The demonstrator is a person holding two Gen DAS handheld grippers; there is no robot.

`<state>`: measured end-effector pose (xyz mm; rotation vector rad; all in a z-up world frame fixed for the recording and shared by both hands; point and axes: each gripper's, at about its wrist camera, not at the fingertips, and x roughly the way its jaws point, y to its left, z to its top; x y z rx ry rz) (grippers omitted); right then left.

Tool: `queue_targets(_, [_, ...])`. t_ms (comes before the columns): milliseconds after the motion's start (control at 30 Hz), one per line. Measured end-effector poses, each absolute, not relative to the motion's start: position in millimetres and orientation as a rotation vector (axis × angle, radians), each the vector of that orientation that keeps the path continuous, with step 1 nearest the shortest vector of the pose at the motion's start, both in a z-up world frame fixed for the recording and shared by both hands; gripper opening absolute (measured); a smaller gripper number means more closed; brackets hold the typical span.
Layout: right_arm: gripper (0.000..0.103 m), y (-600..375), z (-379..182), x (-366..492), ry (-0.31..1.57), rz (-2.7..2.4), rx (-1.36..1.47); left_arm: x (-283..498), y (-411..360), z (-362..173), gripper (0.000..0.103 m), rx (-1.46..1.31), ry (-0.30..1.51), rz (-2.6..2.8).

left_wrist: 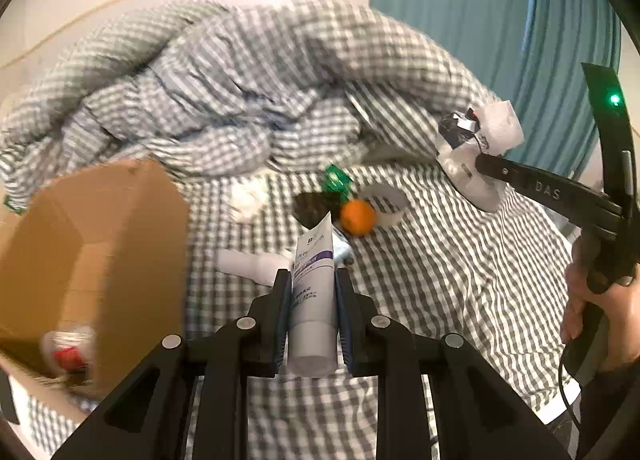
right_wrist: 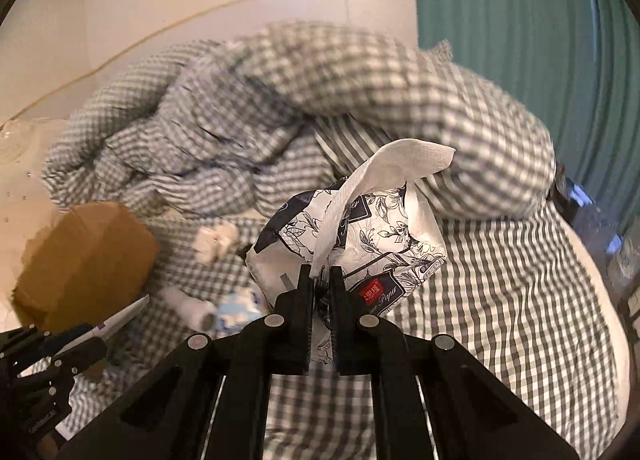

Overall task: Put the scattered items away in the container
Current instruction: 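Carry the tube and tissue pack in both grippers over the cardboard box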

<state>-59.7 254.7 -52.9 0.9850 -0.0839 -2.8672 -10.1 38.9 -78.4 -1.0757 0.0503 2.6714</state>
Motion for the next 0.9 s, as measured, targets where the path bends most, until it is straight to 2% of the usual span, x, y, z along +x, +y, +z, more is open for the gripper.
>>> queue_targets(433, [0.007,185,23,-7,-0.005,-2.828,0.790,49,-45,5,0.021,-0.874,-0.056,2.899])
queue_targets(900, [0.007,86,52,15,0.087,-2.679,0.689,78,-130,49,0.021,-0.763,-0.104,3.116])
